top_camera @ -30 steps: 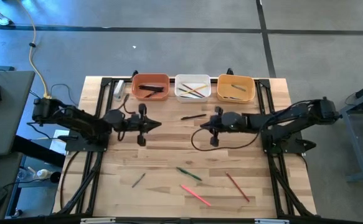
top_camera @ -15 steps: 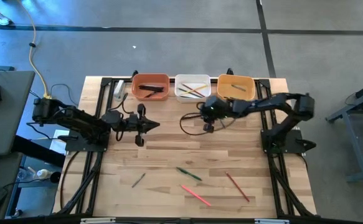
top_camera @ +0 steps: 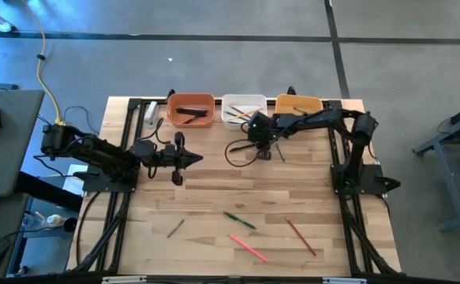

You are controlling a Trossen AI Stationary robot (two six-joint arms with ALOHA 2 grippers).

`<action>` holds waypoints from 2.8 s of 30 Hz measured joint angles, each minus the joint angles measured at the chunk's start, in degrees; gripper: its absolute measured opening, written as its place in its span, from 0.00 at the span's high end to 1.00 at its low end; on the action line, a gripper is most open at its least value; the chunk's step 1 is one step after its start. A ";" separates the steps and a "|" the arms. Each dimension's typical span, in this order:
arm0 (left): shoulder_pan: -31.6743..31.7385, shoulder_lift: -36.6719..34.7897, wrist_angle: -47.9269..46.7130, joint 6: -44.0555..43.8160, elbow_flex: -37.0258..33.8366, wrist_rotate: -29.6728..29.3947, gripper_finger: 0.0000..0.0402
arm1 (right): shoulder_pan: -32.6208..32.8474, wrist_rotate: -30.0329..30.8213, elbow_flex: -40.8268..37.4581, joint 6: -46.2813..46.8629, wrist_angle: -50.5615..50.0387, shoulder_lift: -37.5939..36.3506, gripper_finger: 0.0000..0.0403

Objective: Sort crayons/erasers/pens/pencils in bins
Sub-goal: Put the black pen into the orange bin

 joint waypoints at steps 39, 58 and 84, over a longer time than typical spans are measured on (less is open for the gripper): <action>6.48 0.97 -2.74 -28.51 7.14 -7.28 0.76 | 5.99 -16.96 -23.31 41.75 72.77 -8.50 0.99; 6.23 11.73 -2.89 -29.43 18.77 -10.02 0.60 | 8.03 -17.41 -23.29 41.66 75.04 -8.47 0.99; 6.21 13.62 -0.30 -19.20 21.00 -10.20 0.93 | 8.12 -18.68 -23.27 38.77 74.69 -8.45 0.93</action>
